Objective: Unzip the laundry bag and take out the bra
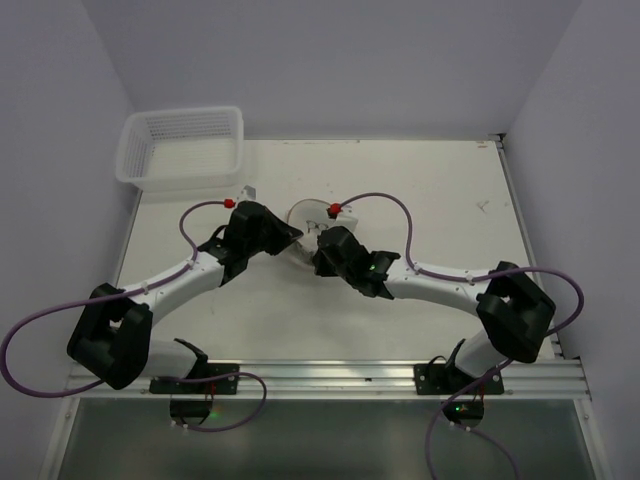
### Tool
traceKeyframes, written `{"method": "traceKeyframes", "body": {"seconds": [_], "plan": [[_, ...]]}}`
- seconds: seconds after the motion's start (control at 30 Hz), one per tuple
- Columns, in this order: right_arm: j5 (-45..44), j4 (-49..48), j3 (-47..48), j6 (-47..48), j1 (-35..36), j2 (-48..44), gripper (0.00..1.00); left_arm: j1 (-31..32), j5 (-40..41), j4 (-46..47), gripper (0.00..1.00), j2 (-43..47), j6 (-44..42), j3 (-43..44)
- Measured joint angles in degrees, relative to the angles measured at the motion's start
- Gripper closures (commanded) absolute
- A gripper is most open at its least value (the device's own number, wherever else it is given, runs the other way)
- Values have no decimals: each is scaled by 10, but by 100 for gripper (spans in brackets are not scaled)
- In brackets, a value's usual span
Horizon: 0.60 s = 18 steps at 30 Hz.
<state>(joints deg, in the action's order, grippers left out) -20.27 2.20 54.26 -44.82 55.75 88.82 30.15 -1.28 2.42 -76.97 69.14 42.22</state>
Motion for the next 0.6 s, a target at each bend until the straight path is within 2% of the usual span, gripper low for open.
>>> {"method": "traceKeyframes", "body": {"seconds": [0.1, 0.17, 0.2, 0.33, 0.6], "plan": [[0, 3, -7, -1, -4, -3, 99, 0, 0, -1, 100, 0, -4, 0], [2, 3, -11, -2, -5, -12, 88, 0, 0, -2, 100, 0, -7, 0], [3, 4, -13, -3, -5, -17, 77, 0, 0, -2, 100, 0, -8, 0], [6, 1, -14, -5, -5, -38, 62, 0, 0, -4, 100, 0, -8, 0], [25, -9, -19, -7, -2, -51, 62, 0, 0, -5, 100, 0, -8, 5]]}}
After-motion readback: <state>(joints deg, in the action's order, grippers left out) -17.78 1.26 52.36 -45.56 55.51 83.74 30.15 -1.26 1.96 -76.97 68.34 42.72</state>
